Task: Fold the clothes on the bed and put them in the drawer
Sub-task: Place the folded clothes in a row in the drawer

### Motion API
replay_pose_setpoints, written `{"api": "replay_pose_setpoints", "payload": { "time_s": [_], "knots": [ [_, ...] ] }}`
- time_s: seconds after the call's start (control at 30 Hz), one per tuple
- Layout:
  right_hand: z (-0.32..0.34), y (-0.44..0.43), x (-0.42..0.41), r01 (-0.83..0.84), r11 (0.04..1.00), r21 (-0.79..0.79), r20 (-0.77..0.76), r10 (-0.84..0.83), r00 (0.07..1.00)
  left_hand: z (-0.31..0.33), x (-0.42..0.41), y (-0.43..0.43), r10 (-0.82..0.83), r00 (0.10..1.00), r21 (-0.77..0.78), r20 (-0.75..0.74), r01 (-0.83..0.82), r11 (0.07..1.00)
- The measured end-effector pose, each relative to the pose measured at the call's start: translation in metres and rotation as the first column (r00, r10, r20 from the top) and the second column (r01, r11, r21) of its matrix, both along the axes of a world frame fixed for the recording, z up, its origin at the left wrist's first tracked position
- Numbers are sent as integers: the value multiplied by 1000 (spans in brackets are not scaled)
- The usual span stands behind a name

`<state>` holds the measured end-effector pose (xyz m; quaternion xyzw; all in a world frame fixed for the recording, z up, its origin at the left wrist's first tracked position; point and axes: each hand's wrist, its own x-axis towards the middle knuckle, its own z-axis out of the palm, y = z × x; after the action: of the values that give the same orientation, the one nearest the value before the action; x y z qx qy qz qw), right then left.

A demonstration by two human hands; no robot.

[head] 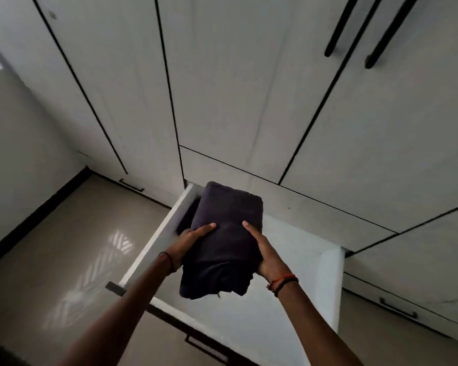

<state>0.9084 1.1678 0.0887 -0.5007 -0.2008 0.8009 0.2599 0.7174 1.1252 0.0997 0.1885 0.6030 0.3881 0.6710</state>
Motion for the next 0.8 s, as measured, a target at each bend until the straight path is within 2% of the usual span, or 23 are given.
{"api": "replay_pose_setpoints", "payload": {
  "time_s": [0.13,0.23,0.47,0.6,0.8],
  "knots": [
    [-37,25,52,96,994,-51,23,-95,995,-45,45,41,-101,995,-92,25,103,990],
    [-89,35,84,141,981,-130,43,-137,990,-101,74,62,-141,988,-171,63,150,974],
    [-203,13,119,230,924,-306,112,-205,972,-213,110,63,-225,967,-414,119,254,874],
    [-263,13,128,289,882,-373,187,-233,954,-274,124,69,-244,955,-465,167,294,835],
    [-311,53,143,334,877,-345,276,-246,929,-323,136,106,-297,941,-453,161,338,825]
  ]
}}
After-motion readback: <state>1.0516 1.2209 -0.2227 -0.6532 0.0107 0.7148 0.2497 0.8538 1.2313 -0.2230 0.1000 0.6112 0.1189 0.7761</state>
